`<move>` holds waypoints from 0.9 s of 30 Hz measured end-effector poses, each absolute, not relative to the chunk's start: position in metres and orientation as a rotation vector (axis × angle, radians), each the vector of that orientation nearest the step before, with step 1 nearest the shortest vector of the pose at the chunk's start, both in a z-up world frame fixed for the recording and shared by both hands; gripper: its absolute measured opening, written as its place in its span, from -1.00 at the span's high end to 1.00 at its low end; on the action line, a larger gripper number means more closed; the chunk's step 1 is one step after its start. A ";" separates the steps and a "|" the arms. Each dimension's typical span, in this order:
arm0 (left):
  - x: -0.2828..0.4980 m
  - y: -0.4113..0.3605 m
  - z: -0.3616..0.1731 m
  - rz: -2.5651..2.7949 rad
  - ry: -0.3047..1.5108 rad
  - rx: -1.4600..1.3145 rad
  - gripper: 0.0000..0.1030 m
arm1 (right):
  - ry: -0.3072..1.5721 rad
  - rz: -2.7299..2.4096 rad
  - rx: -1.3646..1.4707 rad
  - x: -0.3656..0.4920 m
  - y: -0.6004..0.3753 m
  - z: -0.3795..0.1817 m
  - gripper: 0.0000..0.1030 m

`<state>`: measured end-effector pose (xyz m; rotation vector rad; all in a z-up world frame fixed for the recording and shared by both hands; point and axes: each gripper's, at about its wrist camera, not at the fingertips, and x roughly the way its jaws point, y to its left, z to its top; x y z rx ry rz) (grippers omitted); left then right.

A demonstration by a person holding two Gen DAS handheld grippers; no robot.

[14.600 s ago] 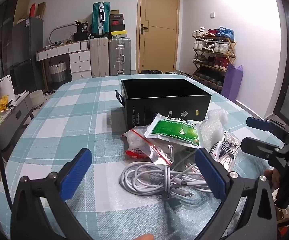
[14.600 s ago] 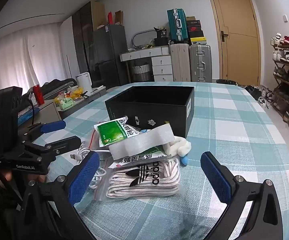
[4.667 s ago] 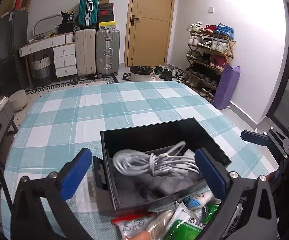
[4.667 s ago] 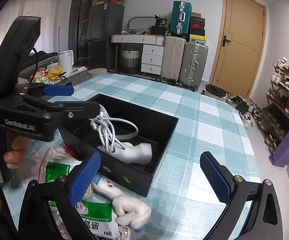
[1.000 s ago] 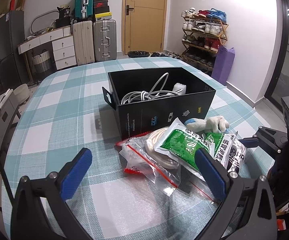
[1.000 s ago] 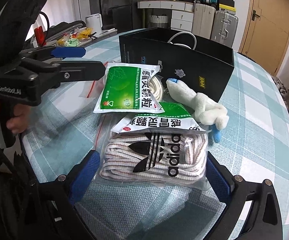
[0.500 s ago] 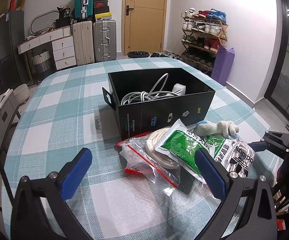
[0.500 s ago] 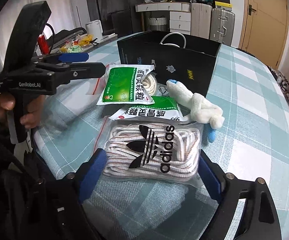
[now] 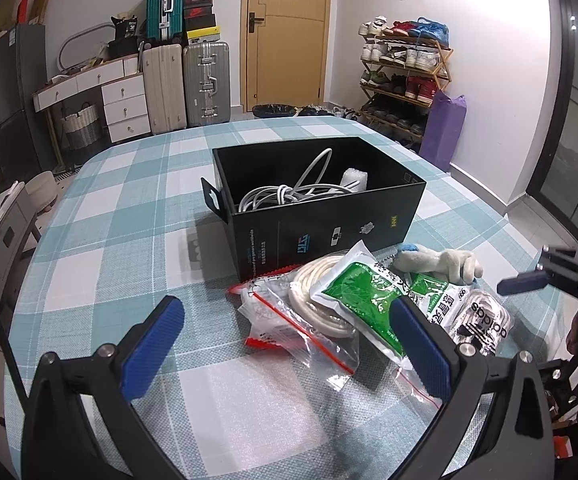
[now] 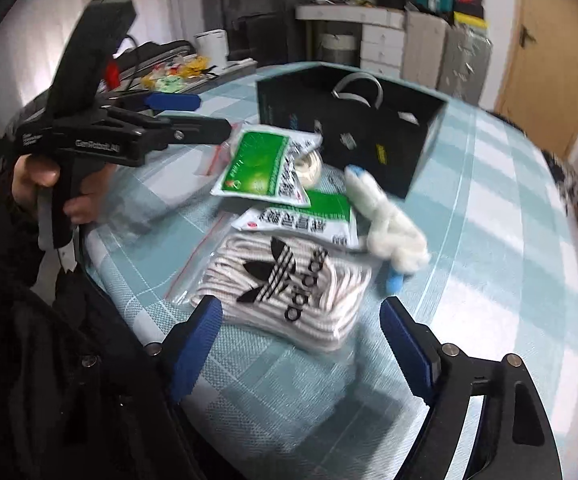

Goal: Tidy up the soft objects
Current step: 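Lower the right gripper onto the clear adidas lace bag and close it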

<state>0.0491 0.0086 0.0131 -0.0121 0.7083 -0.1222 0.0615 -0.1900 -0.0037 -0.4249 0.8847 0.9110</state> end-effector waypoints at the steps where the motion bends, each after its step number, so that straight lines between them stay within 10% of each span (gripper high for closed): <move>1: 0.049 0.008 0.013 -0.124 0.708 -0.010 -1.00 | 0.870 0.923 -0.443 0.060 -0.188 -0.001 -0.62; 27: 0.048 0.009 0.012 -0.136 0.709 -0.023 -1.00 | 0.972 1.203 -0.695 0.079 -0.158 -0.024 -0.50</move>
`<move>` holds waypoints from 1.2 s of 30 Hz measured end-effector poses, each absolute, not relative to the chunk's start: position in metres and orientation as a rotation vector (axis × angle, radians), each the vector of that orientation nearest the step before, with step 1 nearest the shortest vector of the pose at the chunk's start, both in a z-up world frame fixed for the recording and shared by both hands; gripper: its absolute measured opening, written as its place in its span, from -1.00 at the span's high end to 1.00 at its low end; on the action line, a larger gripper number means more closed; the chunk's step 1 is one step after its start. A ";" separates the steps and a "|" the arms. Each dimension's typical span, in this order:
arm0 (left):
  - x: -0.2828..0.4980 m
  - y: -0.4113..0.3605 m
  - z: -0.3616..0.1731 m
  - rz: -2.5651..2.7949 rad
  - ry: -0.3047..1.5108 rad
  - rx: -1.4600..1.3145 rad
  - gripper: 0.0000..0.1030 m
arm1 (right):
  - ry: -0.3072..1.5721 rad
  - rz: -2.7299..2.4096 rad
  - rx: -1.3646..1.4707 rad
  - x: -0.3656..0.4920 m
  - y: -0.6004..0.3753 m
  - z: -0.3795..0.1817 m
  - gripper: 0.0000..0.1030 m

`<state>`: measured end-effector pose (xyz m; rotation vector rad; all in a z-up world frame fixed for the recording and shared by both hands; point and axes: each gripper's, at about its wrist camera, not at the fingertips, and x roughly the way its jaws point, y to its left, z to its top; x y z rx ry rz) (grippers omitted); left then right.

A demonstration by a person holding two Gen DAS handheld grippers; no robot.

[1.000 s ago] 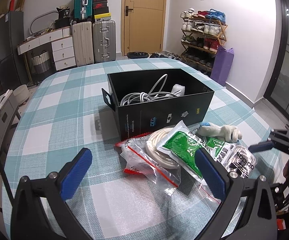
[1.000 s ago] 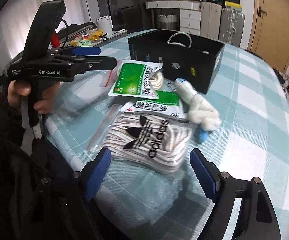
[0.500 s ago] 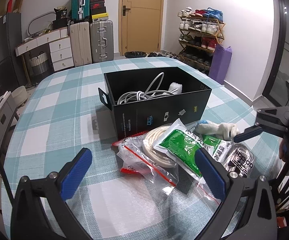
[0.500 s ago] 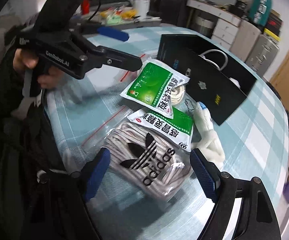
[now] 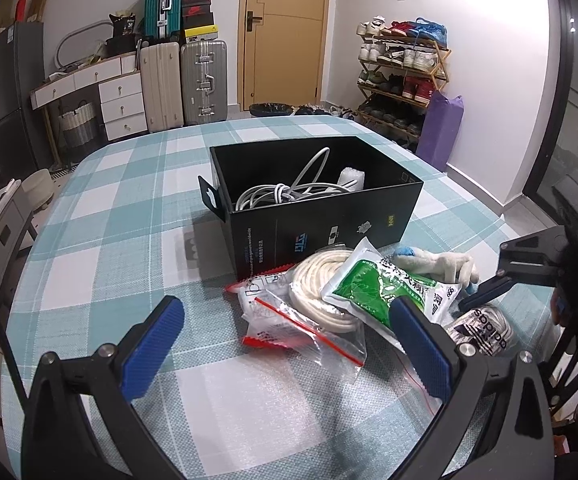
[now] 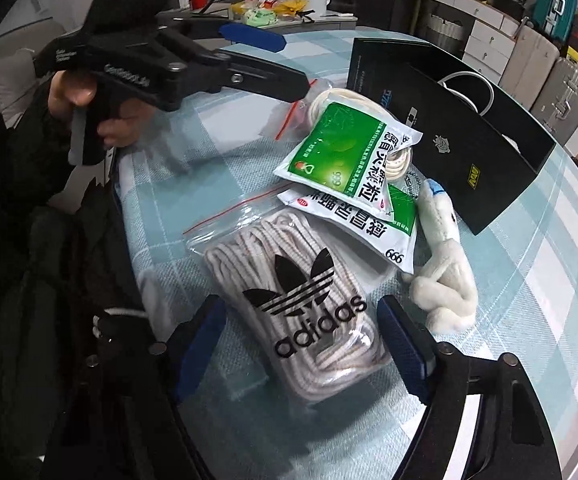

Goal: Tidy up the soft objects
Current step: 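Lower the right gripper onto the clear adidas lace bag and close it, then lift the adidas lace bag with the right gripper while the left gripper moves to the green packet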

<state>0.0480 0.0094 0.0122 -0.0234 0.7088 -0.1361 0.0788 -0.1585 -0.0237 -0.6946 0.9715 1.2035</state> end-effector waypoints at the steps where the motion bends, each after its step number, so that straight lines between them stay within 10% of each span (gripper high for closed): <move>1: 0.048 0.009 0.012 -0.138 0.708 -0.024 -1.00 | 0.972 1.210 -0.680 0.081 -0.158 -0.026 -0.47; 10: 0.048 0.009 0.012 -0.140 0.709 -0.023 -1.00 | 0.937 1.228 -0.614 0.075 -0.165 -0.019 0.06; 36: 0.048 -0.005 0.018 -0.158 0.692 0.011 -1.00 | 0.839 1.039 -0.436 0.055 -0.248 0.019 0.16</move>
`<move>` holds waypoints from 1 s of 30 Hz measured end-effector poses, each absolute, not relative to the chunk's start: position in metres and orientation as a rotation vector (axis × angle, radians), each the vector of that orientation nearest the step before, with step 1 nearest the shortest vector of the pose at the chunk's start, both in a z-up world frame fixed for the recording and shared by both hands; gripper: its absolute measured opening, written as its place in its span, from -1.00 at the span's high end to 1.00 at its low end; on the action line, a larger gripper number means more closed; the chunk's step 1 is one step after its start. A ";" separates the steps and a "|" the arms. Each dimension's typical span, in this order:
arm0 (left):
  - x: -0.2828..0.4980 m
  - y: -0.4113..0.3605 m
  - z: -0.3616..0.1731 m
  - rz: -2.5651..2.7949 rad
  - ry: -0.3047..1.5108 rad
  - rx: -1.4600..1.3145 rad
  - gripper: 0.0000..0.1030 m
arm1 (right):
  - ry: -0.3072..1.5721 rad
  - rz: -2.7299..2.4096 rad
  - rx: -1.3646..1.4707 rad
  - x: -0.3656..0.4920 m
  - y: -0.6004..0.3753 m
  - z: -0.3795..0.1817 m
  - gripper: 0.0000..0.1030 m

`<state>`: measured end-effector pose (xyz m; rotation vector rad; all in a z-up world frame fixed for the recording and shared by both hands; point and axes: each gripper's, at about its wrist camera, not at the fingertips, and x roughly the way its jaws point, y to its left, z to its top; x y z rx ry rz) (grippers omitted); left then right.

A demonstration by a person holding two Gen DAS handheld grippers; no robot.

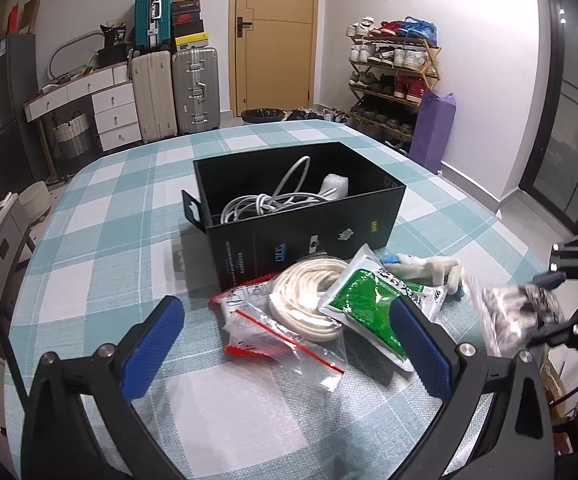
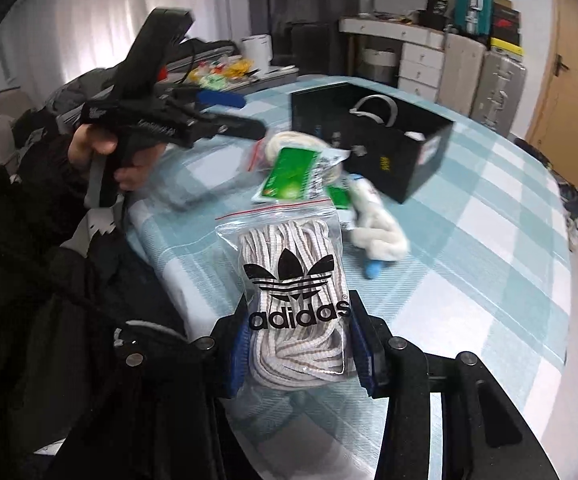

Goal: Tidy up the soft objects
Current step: 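Lift the adidas lace bag with the right gripper while the left gripper moves to the green packet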

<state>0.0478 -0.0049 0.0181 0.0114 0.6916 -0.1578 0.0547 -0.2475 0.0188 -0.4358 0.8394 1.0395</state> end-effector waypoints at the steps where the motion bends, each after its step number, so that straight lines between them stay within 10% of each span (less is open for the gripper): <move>1: 0.048 -0.007 0.018 -0.161 0.693 0.019 -1.00 | 0.833 1.028 -0.426 0.056 -0.249 0.020 0.16; 30: 0.058 -0.083 -0.002 -0.308 0.734 0.379 -1.00 | 0.747 0.754 -0.188 0.101 -0.239 0.025 0.16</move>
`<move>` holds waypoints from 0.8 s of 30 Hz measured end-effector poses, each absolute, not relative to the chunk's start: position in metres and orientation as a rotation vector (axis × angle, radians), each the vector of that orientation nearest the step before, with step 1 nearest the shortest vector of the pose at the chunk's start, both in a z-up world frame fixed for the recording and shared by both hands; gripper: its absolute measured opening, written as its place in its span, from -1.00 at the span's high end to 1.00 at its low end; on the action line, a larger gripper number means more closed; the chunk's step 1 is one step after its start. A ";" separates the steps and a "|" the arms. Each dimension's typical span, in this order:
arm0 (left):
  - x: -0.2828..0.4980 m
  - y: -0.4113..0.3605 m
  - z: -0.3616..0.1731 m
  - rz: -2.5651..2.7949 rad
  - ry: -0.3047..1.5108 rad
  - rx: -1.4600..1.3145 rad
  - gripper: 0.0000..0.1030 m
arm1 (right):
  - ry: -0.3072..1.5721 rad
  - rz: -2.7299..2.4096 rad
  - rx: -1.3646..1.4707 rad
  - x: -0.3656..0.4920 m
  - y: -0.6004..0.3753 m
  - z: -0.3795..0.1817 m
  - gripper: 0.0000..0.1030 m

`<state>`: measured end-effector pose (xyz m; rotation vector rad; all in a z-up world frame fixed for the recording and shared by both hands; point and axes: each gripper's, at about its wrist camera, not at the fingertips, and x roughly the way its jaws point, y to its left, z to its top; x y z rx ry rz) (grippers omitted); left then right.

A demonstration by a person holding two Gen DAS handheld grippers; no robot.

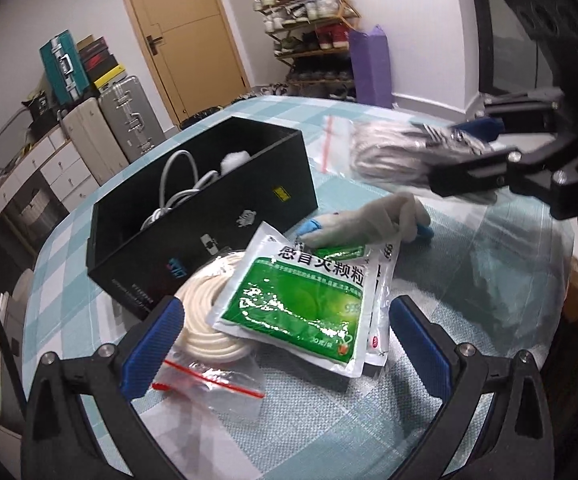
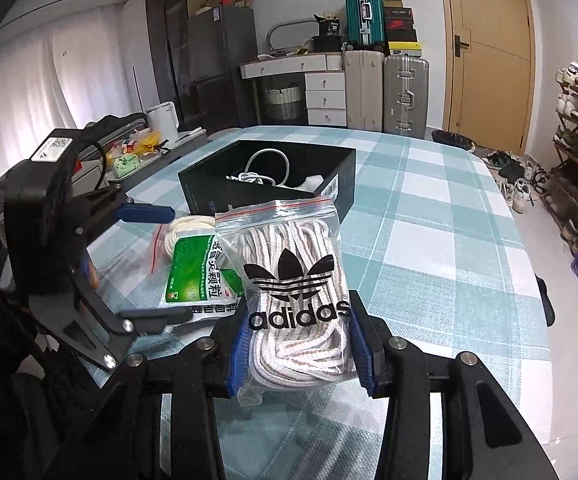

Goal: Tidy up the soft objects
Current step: 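Lift the adidas lace bag with the right gripper while the left gripper moves to the green packet, then grasp and lift the green medicine packet with the left gripper while the right holds the bag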

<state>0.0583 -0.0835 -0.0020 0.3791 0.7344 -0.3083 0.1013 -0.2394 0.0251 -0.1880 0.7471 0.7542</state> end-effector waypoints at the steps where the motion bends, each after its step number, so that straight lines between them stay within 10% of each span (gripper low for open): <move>1: 0.059 -0.084 -0.003 -0.310 0.740 0.382 -1.00 | 0.746 0.757 -0.187 0.102 -0.239 0.025 0.16; 10: 0.064 -0.083 -0.002 -0.336 0.757 0.374 -0.94 | 0.741 0.768 -0.184 0.104 -0.236 0.025 0.16; 24: 0.053 -0.086 -0.002 -0.420 0.767 0.383 -0.12 | 0.736 0.779 -0.187 0.104 -0.236 0.025 0.16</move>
